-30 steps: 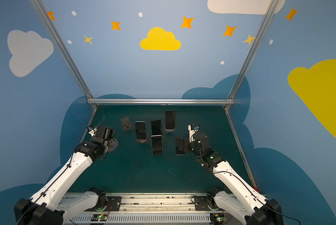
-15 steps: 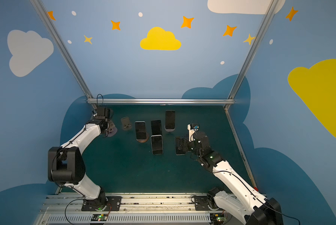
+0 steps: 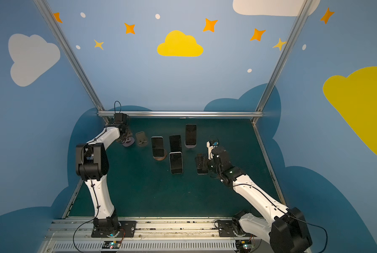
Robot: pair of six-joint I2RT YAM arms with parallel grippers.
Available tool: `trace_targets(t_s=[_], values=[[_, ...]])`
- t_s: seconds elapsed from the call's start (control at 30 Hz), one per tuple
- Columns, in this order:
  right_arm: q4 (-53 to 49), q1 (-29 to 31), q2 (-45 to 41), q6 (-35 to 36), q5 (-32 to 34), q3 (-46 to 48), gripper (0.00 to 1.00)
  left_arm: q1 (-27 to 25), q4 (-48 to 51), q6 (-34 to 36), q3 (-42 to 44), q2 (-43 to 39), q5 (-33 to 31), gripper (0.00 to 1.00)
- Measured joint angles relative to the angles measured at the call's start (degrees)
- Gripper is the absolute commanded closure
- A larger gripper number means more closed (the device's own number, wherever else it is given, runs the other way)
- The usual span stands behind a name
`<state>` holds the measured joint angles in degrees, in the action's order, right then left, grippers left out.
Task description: Remove the phone from the phone stand
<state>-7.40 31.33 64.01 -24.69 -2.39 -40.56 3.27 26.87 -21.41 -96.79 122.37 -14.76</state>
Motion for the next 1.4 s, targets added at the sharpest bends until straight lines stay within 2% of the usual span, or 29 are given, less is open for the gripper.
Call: trace_targets(t_s=[0.17,0.33,0.47,0.7,1.03,1.1,1.23,1.4], values=[[0.2,0.0,0.5,-0.8,-0.5,0.0,0.14,-0.4,3.1,0.0,-3.7,2.6,-0.9,0.47],[0.2,0.0,1.7,-1.0,-1.4,-0.7,0.14,-0.4,3.9,0.0,-3.7,2.6,-0.8,0.34],[0.2,0.0,1.7,-1.0,-1.8,-0.8,0.14,-1.0,4.0,0.8,-3.2,2.6,-1.0,0.18],[-1.3,0.5,-1.1,-1.0,-2.0,-0.8,0.14,-2.2,6.5,0.8,-2.1,0.2,-2.0,0.02],[-5.0,2.2,-6.4,-1.0,-1.7,-3.2,0.14,-1.4,10.5,-3.5,1.3,-19.7,-5.1,0.01],[-5.6,3.2,-7.0,-1.0,-1.5,-3.4,0.14,-1.0,9.2,-5.1,5.7,-24.7,-3.8,0.02],[-7.1,5.2,-7.5,-1.6,-0.7,-3.5,0.16,-1.6,2.1,-8.0,20.5,-38.8,3.1,0.01],[-10.4,7.4,-7.2,-4.1,3.3,-4.0,0.19,-9.6,-10.6,-9.5,32.7,-54.4,8.0,0.00]])
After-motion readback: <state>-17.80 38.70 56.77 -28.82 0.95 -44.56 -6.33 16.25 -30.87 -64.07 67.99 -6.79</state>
